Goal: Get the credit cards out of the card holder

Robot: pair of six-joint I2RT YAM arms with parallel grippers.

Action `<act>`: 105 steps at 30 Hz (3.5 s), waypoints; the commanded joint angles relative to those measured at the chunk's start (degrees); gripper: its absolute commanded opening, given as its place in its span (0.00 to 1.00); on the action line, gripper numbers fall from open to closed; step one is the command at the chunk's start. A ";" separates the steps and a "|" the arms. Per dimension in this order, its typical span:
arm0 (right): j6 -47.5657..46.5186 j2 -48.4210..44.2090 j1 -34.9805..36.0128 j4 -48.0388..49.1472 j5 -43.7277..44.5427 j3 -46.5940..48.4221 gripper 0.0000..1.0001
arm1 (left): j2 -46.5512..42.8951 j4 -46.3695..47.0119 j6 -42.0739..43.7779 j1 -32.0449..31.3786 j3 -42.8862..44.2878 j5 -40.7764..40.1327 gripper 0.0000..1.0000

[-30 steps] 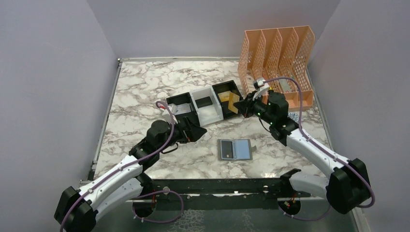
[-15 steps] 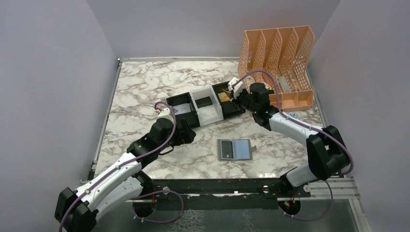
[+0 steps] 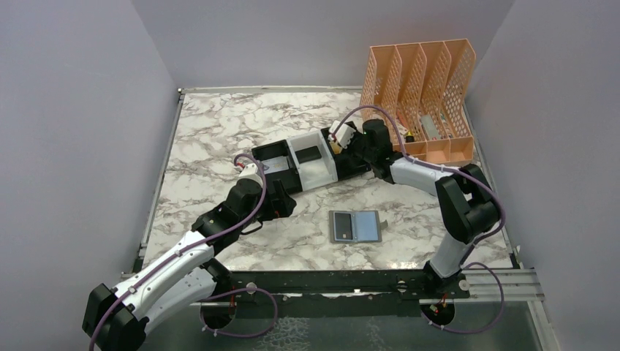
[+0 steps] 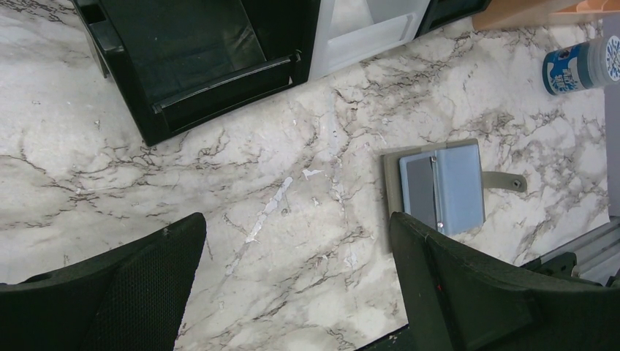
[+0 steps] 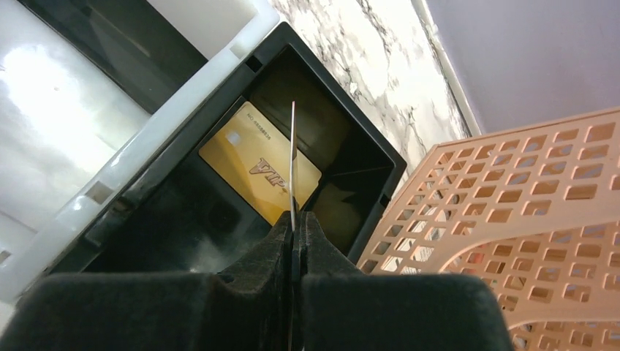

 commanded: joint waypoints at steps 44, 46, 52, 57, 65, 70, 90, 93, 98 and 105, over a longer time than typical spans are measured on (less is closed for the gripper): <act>-14.83 13.65 0.14 0.02 -2.08 7.25 0.26 | -1.78 4.05 0.72 0.14 -2.18 3.47 0.99; -15.09 13.34 0.11 0.17 -2.95 6.73 0.23 | -1.54 4.11 0.73 0.14 -2.15 3.77 0.99; -16.70 14.21 0.04 2.75 -3.10 6.79 0.07 | -1.74 4.03 0.64 0.14 -2.20 3.98 0.99; -18.40 14.43 -0.05 4.70 -4.67 6.80 0.01 | -2.07 3.67 0.73 0.13 -2.02 3.74 0.99; -21.22 14.35 -0.15 6.03 -6.74 6.74 0.01 | -1.68 4.62 0.70 0.09 -2.70 3.86 0.99; -23.21 14.87 -0.33 7.14 -8.35 7.03 0.01 | -0.60 4.94 0.65 0.14 -2.78 4.31 0.99; -21.76 11.48 -0.71 4.02 -17.37 6.13 0.05 | 9.37 -1.48 0.45 2.02 2.89 -7.35 0.99; -20.58 9.04 -0.66 1.83 -18.77 4.23 0.05 | 10.95 0.02 1.13 3.19 3.12 -6.65 0.99; -18.68 4.81 -0.67 -0.57 -21.62 1.22 0.05 | 11.98 0.11 1.97 5.21 3.41 -6.57 0.99; -17.01 1.14 -0.45 -3.91 -24.66 -0.75 0.05 | 12.25 1.33 2.72 7.69 2.96 -5.59 0.99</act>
